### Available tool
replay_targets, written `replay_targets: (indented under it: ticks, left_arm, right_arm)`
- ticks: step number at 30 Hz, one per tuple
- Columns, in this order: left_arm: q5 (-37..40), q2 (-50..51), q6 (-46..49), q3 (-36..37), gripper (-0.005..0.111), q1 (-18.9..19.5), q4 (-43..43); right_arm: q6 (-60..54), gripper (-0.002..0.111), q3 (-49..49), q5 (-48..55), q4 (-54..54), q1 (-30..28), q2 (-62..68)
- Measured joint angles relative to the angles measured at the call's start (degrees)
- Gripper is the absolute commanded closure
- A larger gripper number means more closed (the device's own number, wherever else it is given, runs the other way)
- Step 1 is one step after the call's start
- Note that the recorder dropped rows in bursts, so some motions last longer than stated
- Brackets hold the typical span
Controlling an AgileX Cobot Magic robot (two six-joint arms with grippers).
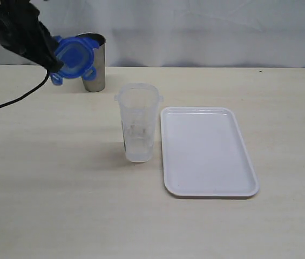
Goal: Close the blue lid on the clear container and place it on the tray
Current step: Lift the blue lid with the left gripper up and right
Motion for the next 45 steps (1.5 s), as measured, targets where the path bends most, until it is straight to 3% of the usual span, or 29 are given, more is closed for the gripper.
replay_targets:
  ticks: [7, 10, 21, 33, 45]
  left_arm:
    - [-10.8, -1.0, -4.8, 0.0, 0.107, -6.0, 9.0]
    - [-13.5, -1.0, -4.9, 0.0, 0.107, -9.8, 17.6]
    - [-15.1, 0.6, -5.0, 0.1, 0.107, -15.3, 36.7]
    - [-20.9, 5.4, -5.0, 0.1, 0.107, -15.6, 39.3]
    - [-19.2, 6.8, -11.0, 0.1, 0.107, -15.6, 38.3]
  right_arm:
    - [0.0, 0.104, 0.0, 0.0, 0.0, 0.0, 0.0]
    - [0.0, 0.104, 0.0, 0.0, 0.0, 0.0, 0.0]
    - [0.0, 0.104, 0.0, 0.0, 0.0, 0.0, 0.0]
    - [0.0, 0.104, 0.0, 0.0, 0.0, 0.0, 0.0]
    - [0.0, 0.104, 0.0, 0.0, 0.0, 0.0, 0.0]
